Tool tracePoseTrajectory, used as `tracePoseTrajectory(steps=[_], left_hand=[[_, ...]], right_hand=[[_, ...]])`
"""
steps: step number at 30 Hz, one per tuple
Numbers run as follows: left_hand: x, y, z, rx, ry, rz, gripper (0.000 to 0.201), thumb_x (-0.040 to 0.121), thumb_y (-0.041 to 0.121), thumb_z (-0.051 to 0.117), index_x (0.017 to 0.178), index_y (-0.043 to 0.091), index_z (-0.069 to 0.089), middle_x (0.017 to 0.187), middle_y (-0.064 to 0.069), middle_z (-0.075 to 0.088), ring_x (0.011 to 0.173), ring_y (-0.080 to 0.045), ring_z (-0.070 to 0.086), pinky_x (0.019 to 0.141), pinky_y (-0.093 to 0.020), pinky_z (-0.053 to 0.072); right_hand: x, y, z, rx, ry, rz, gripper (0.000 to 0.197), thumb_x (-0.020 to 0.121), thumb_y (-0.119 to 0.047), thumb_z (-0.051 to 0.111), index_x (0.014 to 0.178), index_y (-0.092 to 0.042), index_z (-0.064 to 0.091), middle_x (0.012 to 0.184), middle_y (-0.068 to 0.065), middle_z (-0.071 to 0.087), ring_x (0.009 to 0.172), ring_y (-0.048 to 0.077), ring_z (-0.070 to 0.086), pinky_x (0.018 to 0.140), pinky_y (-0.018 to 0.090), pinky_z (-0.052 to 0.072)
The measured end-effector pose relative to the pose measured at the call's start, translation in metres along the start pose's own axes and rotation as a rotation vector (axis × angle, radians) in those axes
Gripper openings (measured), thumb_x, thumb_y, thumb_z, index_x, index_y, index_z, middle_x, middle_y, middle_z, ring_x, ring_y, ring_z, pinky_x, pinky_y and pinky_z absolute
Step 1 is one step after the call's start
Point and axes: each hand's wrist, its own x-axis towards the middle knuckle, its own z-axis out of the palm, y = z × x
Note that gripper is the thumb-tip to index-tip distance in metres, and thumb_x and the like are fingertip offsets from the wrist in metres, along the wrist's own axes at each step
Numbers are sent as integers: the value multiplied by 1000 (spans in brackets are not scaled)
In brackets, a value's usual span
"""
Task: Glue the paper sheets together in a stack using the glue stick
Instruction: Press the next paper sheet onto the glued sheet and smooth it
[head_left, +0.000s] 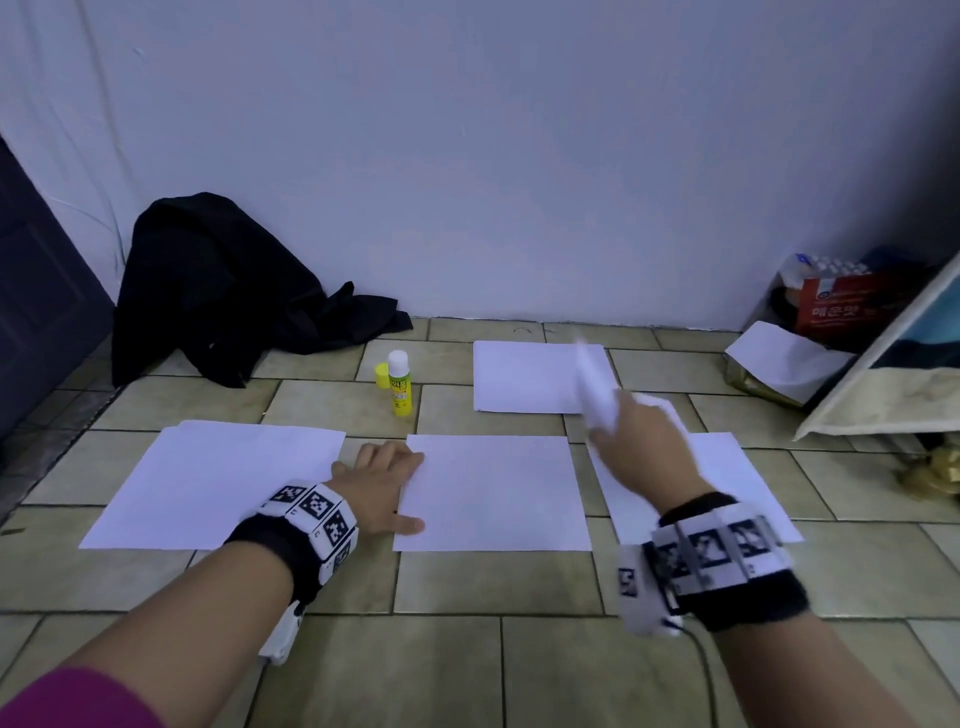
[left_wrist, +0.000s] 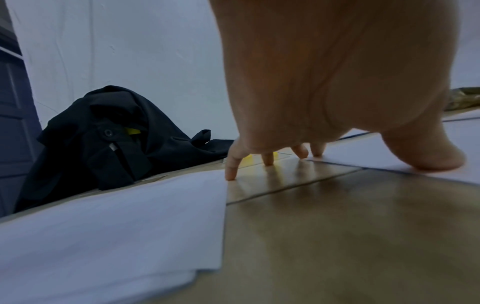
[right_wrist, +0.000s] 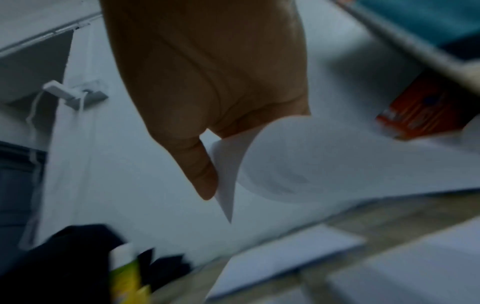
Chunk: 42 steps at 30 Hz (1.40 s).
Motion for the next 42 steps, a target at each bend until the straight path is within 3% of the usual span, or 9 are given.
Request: tracePoseTrajectory(steps=[7,9,12,14,25,28,32,37,42], left_hand=[[-1,-3,3,85,-28,-9,91,88,68,42,152,30,-11,158,7,-23,147,-22,-8,112,-50,21],[0,-5,5,96,-41,-2,101,76,82,32,151,32,-14,158,10,-23,147,-21,-8,112,-49,20],[1,-8,10,94,-43,12,122,44,92,9,149,36,-17,156,11,-26,147,-19,-13,112,-50,17],[4,-10,13,75,-45,21,130,35,96,6,148,38,-18,155,11,-29,147,-19,-18,112,-51,15],[7,-11,16,85,-52,11,122,41,89,4,148,35,-20,155,9,-30,146,-20,-22,112,-52,14],[7,-11,17,81,-63,9,112,59,92,16,148,35,-21,155,8,-31,145,-21,-23,112,-53,13],[7,-11,16,79,-69,8,122,42,89,5,148,34,-20,154,10,-32,145,-20,-24,112,-53,13],[7,-12,16,67,-65,10,117,51,90,13,149,35,-19,154,11,-32,145,-19,-25,112,-54,13],[7,-12,18,55,-39,26,147,16,101,-14,148,37,-19,153,12,-32,145,-19,-24,111,-53,17]], right_hand=[[-10,-70,91,88,-364,-57,42,95,-39,47,123,-7,44,125,12,54,119,32,49,96,41,44],[-8,-78,104,121,-405,-27,46,95,-43,47,125,-8,42,128,11,52,123,32,45,100,44,41],[-3,-87,115,147,-411,0,50,95,-45,45,128,-8,40,132,13,49,127,34,39,104,48,37],[-2,-92,118,152,-420,8,52,95,-45,45,129,-6,38,132,14,48,129,35,38,104,49,36],[-8,-101,116,137,-442,75,53,95,-45,46,132,-9,36,140,12,39,137,35,24,104,58,33],[-11,-103,116,132,-445,92,56,95,-45,46,136,-9,33,143,11,36,140,35,19,106,59,29],[-13,-106,115,116,-449,96,59,96,-46,44,140,-10,29,147,10,31,142,35,15,108,60,26],[-13,-108,114,127,-450,104,59,96,-45,45,141,-10,29,148,10,29,142,35,13,108,61,25],[-12,-109,113,136,-454,114,60,96,-44,45,142,-10,28,151,11,26,144,35,11,110,60,23]])
